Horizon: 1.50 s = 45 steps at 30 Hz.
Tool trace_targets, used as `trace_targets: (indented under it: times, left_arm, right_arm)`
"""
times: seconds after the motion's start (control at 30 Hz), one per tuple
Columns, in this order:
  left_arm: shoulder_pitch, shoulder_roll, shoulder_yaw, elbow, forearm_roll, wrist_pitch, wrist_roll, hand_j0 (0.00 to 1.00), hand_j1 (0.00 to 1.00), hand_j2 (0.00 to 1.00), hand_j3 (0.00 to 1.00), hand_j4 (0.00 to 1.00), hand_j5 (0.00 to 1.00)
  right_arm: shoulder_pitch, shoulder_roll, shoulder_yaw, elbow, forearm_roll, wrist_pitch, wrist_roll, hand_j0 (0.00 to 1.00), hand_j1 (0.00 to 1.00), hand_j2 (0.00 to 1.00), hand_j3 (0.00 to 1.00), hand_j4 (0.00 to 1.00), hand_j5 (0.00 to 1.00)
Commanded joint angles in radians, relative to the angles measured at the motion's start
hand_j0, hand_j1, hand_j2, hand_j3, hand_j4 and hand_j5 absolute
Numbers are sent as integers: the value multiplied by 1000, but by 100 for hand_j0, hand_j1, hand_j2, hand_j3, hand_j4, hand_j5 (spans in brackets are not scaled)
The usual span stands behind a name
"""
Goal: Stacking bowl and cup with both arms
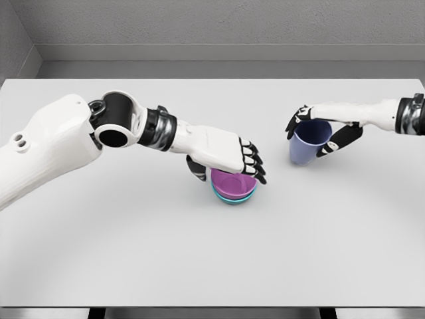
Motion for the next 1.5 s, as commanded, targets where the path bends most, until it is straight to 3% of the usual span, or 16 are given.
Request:
trace_targets:
  times: [0.0, 0.13, 0.23, 0.3, 0.37, 0.4, 0.5, 0.57, 0.67, 0.77, 0.87, 0.93, 1.07, 1.2, 1.47]
  left_arm:
    - [0, 23, 19, -17, 10, 3, 0, 100, 100, 100, 100, 100, 100]
    - [0, 92, 62, -69, 17, 3, 0, 100, 100, 100, 100, 100, 100]
    - [0, 171, 110, -152, 85, 3, 0, 100, 100, 100, 100, 100, 100]
    - [2, 233, 159, -195, 131, 3, 0, 100, 100, 100, 100, 100, 100]
    - [24, 326, 261, -241, 197, 3, 0, 100, 100, 100, 100, 100, 100]
    - [55, 355, 335, -239, 223, 3, 0, 100, 100, 100, 100, 100, 100]
    - [276, 415, 668, -226, 244, 3, 0, 100, 100, 100, 100, 100, 100]
    - [402, 414, 841, -201, 290, 3, 0, 100, 100, 100, 100, 100, 100]
    - [488, 391, 952, -86, 330, 3, 0, 100, 100, 100, 100, 100, 100]
    - [636, 293, 1101, -34, 326, 3, 0, 100, 100, 100, 100, 100, 100]
    - [732, 273, 1121, -11, 315, 3, 0, 100, 100, 100, 100, 100, 100]
    - [756, 181, 1148, -6, 313, 3, 0, 100, 100, 100, 100, 100, 100]
    - [801, 156, 1159, 64, 313, 3, 0, 100, 100, 100, 100, 100, 100]
    - [802, 158, 1151, 115, 298, 3, 0, 100, 100, 100, 100, 100, 100]
    - [807, 156, 1151, 117, 298, 3, 0, 100, 100, 100, 100, 100, 100]
  right_arm:
    - [0, -6, -2, -10, -7, 2, 0, 60, 60, 60, 60, 60, 60]
    - [-3, -13, -2, -11, -7, 2, 0, 60, 60, 60, 60, 60, 60]
    - [-5, -11, -4, -11, -7, 2, 0, 60, 60, 60, 60, 60, 60]
    - [-5, -11, -4, -20, -7, 1, 0, 60, 60, 60, 60, 60, 60]
    - [-14, -13, -5, -33, -7, 1, -2, 60, 60, 60, 60, 60, 60]
    - [-14, -11, -5, -34, -7, 1, -2, 60, 60, 60, 60, 60, 60]
    - [-20, -13, -5, -57, -7, 2, -2, 60, 60, 60, 60, 60, 60]
    - [-23, -13, -5, -60, -7, 2, -3, 60, 60, 60, 60, 60, 60]
    - [-29, -13, -5, -74, -7, 4, -3, 60, 60, 60, 60, 60, 60]
    - [-31, -9, -5, -74, -7, 4, -3, 60, 60, 60, 60, 60, 60]
    - [-31, -9, -5, -74, -7, 4, -3, 60, 60, 60, 60, 60, 60]
    - [-31, -9, -5, -74, -7, 4, -3, 60, 60, 60, 60, 60, 60]
    - [-34, -14, -5, -94, -7, 4, -3, 60, 60, 60, 60, 60, 60]
    - [-35, -32, -19, -123, -7, 4, -3, 60, 60, 60, 60, 60, 60]
    - [-35, -36, -34, -146, -7, 8, -3, 60, 60, 60, 60, 60, 60]
